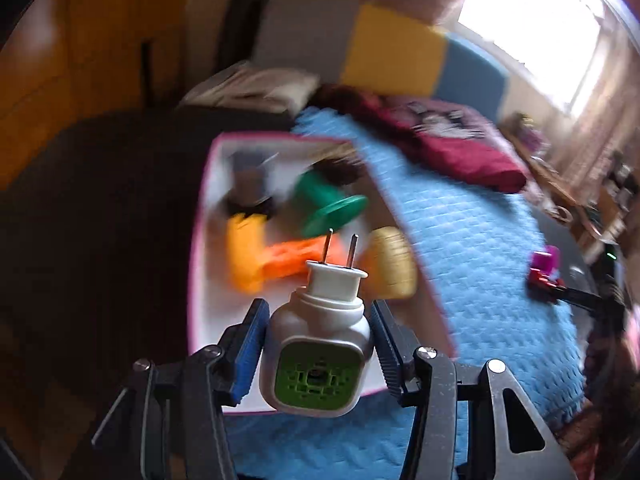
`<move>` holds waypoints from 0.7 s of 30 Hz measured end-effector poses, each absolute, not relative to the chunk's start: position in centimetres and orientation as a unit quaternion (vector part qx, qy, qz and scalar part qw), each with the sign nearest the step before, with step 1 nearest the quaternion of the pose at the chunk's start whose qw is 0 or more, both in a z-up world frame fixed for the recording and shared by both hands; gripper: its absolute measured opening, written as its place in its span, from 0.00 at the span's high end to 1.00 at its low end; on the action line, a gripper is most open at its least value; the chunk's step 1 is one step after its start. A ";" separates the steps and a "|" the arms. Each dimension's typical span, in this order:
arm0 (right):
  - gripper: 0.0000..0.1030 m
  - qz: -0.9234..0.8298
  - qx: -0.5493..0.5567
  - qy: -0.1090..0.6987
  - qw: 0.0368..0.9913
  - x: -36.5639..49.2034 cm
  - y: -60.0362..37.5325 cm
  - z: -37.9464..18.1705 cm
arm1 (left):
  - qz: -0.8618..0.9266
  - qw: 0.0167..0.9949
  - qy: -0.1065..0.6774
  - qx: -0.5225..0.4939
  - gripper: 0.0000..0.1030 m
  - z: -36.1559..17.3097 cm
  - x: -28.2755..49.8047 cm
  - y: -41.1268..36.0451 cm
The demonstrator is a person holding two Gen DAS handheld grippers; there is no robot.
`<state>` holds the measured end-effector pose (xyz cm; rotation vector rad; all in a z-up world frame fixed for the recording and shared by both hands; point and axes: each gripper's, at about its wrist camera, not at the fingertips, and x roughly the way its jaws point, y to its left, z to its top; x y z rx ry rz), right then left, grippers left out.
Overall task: Organize rigid objects
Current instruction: 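Carry the plug device over the tray with the left gripper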
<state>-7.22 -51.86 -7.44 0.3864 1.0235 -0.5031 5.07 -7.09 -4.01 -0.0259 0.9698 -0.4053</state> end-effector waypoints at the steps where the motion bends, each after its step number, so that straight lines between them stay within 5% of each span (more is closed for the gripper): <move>1: 0.84 -0.237 0.180 0.481 0.824 -7.2 -51.8 -7.4 | -0.177 0.860 0.478 -0.025 0.49 -4.9 5.5 -6.2; 21: 0.84 -0.238 0.173 0.483 0.825 -7.1 -51.6 -7.4 | -0.118 0.893 0.433 0.029 0.44 -5.0 5.6 -6.1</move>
